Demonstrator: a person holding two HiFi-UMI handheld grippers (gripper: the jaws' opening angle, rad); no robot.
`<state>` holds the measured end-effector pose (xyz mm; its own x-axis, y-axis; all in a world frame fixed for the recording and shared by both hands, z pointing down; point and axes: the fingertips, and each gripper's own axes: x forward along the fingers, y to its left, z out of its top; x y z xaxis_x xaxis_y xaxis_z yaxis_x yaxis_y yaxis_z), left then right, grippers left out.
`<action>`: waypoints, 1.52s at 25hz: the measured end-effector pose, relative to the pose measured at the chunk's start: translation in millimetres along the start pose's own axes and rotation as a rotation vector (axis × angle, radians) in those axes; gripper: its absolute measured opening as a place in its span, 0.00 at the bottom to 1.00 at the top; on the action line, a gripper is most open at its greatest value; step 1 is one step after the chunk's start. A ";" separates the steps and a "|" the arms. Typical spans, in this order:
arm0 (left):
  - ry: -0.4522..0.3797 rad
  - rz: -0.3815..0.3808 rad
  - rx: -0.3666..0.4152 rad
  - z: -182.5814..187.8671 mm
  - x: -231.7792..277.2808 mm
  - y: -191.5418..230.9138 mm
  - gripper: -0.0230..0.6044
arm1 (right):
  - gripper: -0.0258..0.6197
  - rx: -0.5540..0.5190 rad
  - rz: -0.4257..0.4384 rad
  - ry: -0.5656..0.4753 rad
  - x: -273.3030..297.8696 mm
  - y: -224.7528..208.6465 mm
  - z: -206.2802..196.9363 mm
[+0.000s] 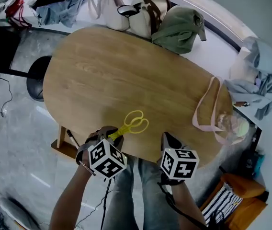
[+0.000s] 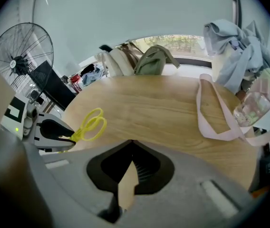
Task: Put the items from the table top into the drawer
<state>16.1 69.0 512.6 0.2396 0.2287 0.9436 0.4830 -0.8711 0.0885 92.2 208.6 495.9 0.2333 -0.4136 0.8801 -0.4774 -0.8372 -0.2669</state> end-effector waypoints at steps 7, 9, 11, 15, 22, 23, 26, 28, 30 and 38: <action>-0.065 0.063 -0.270 -62.4 -28.5 9.8 0.21 | 0.05 -0.126 0.060 0.012 11.7 61.5 1.0; -0.069 0.091 -0.326 -82.2 -34.6 11.7 0.21 | 0.05 -0.169 0.070 0.018 13.8 76.1 -0.4; -0.072 0.118 -0.377 -100.2 -39.2 12.7 0.21 | 0.05 -0.215 0.079 0.026 16.9 89.0 -2.5; -0.093 0.152 -0.482 -131.0 -46.7 14.4 0.21 | 0.05 -0.284 0.102 0.046 24.8 115.3 -9.1; -0.143 0.206 -0.687 -178.4 -63.1 14.3 0.21 | 0.05 -0.435 0.159 0.082 34.8 170.6 -19.5; -0.150 0.215 -0.721 -183.9 -64.2 13.7 0.21 | 0.05 -0.455 0.168 0.086 36.5 177.4 -20.4; -0.175 0.248 -0.835 -196.8 -66.7 9.9 0.21 | 0.05 -0.515 0.191 0.100 40.3 194.4 -21.7; -0.189 0.277 -0.918 -204.6 -67.6 6.6 0.21 | 0.05 -0.551 0.205 0.111 41.6 204.3 -23.8; -0.207 0.303 -1.004 -211.8 -67.8 4.2 0.21 | 0.05 -0.586 0.219 0.122 42.2 213.8 -26.0; -0.341 0.378 -1.332 -218.8 -69.3 -0.3 0.21 | 0.05 -0.709 0.253 0.157 42.4 234.8 -25.1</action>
<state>-184.9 -41.7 517.0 0.4534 -0.1801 0.8729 -0.7476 -0.6101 0.2624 -31.3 3.5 480.4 -0.0533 -0.4620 0.8853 -0.9417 -0.2718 -0.1985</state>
